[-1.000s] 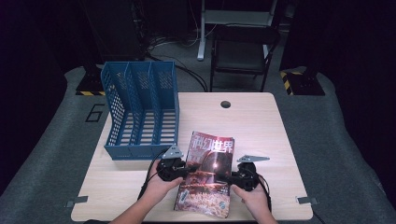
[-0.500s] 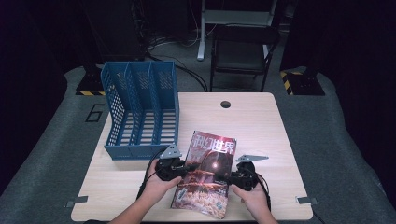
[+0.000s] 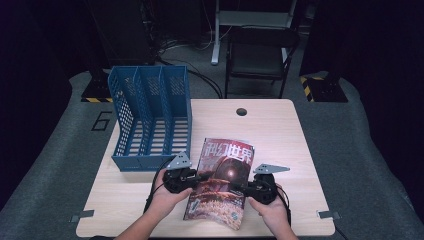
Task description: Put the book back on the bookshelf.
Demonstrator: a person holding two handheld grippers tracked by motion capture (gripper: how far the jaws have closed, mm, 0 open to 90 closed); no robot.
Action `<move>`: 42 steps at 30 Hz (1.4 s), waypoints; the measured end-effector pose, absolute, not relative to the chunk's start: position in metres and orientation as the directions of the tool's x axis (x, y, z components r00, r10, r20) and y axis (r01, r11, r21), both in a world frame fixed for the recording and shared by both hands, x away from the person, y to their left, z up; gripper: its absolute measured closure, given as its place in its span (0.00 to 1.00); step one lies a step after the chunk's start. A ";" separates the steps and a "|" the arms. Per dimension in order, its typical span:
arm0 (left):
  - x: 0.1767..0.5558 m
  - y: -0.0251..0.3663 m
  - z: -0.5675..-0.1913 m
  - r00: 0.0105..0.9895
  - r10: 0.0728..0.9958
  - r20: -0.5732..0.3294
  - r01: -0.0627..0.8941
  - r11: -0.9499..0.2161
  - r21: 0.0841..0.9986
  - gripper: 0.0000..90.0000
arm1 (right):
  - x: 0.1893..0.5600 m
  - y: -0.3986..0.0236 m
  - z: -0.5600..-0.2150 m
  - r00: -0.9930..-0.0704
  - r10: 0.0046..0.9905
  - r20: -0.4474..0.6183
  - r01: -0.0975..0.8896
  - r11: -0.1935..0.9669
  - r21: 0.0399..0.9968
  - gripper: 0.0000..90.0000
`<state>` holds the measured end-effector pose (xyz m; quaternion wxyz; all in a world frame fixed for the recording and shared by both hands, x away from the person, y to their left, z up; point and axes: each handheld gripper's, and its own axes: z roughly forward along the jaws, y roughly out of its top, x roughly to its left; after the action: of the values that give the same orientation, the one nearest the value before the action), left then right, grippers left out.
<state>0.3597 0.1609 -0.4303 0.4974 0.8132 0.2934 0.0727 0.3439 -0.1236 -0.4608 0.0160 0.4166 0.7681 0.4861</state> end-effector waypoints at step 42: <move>0.342 0.186 -0.420 0.779 0.625 -0.045 0.333 -0.351 0.875 0.91 | 0.341 -0.092 -0.431 -0.726 0.688 0.003 0.288 0.301 0.909 0.95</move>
<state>0.3424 0.1855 -0.4197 0.4863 0.8081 0.2964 0.1503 0.3409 -0.0916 -0.4312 0.1988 0.3121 0.7817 0.5020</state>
